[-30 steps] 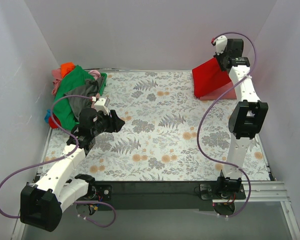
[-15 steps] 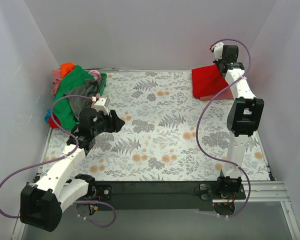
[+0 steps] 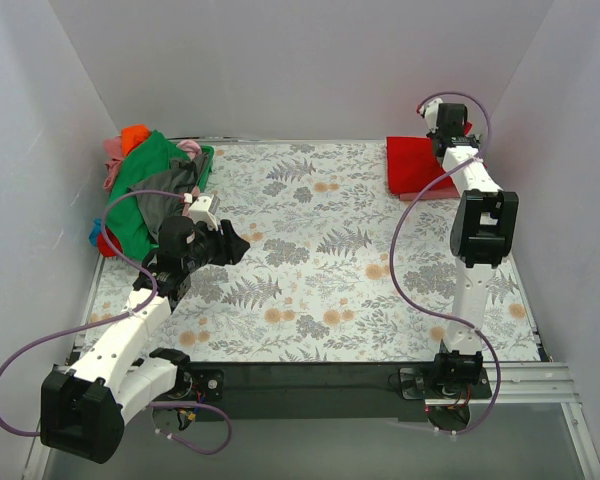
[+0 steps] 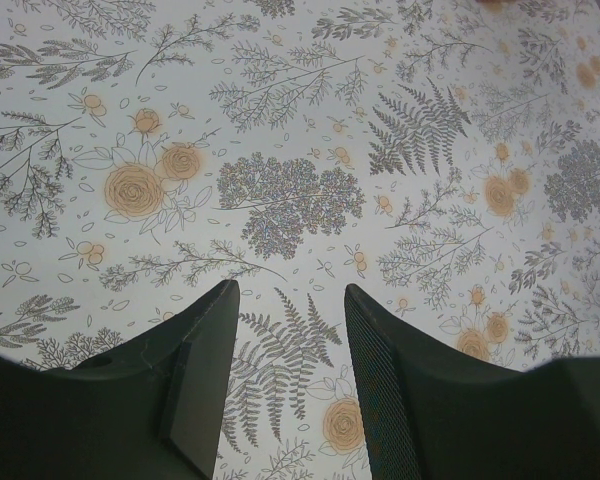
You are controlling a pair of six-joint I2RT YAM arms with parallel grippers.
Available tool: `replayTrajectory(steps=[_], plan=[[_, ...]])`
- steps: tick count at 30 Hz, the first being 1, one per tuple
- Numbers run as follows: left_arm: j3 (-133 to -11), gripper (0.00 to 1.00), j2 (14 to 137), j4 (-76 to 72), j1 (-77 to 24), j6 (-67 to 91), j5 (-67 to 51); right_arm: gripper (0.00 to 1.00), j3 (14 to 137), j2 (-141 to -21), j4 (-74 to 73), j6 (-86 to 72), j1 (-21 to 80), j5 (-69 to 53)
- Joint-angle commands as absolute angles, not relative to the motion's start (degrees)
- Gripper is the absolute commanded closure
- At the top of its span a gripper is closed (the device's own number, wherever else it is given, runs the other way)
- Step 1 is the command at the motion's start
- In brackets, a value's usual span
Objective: Fold and stack the t-shirts
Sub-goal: Neatly place the folded tshirt to the corner
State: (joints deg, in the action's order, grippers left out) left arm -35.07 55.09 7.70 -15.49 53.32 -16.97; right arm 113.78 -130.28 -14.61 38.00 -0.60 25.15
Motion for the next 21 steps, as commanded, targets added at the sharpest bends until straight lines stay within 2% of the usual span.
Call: replayTrajectory(steps=[1, 2, 5, 8, 9, 11, 13, 14, 15, 16, 17, 21], plan=[[-34.5, 0.55, 55.1, 7.0, -15.3, 52.6, -17.4, 0.76, 114.9, -131.5, -7.2, 40.3, -1.0, 31.1], [-34.5, 0.55, 55.1, 7.0, -15.3, 52.6, -17.4, 0.49, 115.1, -132.1, -4.7, 40.9, -0.8, 34.7], [-34.5, 0.55, 55.2, 7.0, -15.3, 52.6, -17.4, 0.19, 116.9, -134.6, -3.9, 41.4, -0.3, 38.7], [-34.6, 0.55, 55.1, 6.9, -15.3, 52.6, -17.4, 0.02, 114.6, -132.6, -3.9, 39.6, -0.1, 36.8], [-34.5, 0.55, 55.1, 6.9, -15.2, 52.5, -17.3, 0.02, 113.8, -130.6, -3.9, 37.5, -0.1, 36.0], [-34.6, 0.55, 55.0, 6.9, -15.2, 52.6, -17.4, 0.02, 112.2, -128.3, -5.1, 35.3, 2.0, 33.2], [-34.6, 0.55, 55.0, 6.9, -15.3, 52.5, -17.5, 0.02, 112.1, -125.5, -12.6, 30.8, 2.1, 23.1], [-34.7, 0.55, 55.0, 6.9, -15.3, 52.6, -17.7, 0.03, 112.7, -124.9, -15.5, 29.5, 1.9, 13.0], [-34.7, 0.55, 54.7, 6.9, -15.3, 52.5, -17.8, 0.08, 112.8, -123.8, -17.9, 28.7, 1.8, 8.9], [-34.7, 0.55, 54.6, 6.9, -15.3, 52.5, -17.7, 0.17, 112.7, -123.6, -20.6, 26.8, 1.8, 5.8], [-34.7, 0.55, 54.3, 6.9, -15.2, 52.6, -17.8, 0.40, 112.8, -123.7, -21.8, 26.1, 1.8, 1.1], [-34.7, 0.55, 54.0, 6.9, -15.2, 52.5, -18.1, 0.75, 113.6, -125.7, -24.3, 24.5, 1.8, -0.4]])
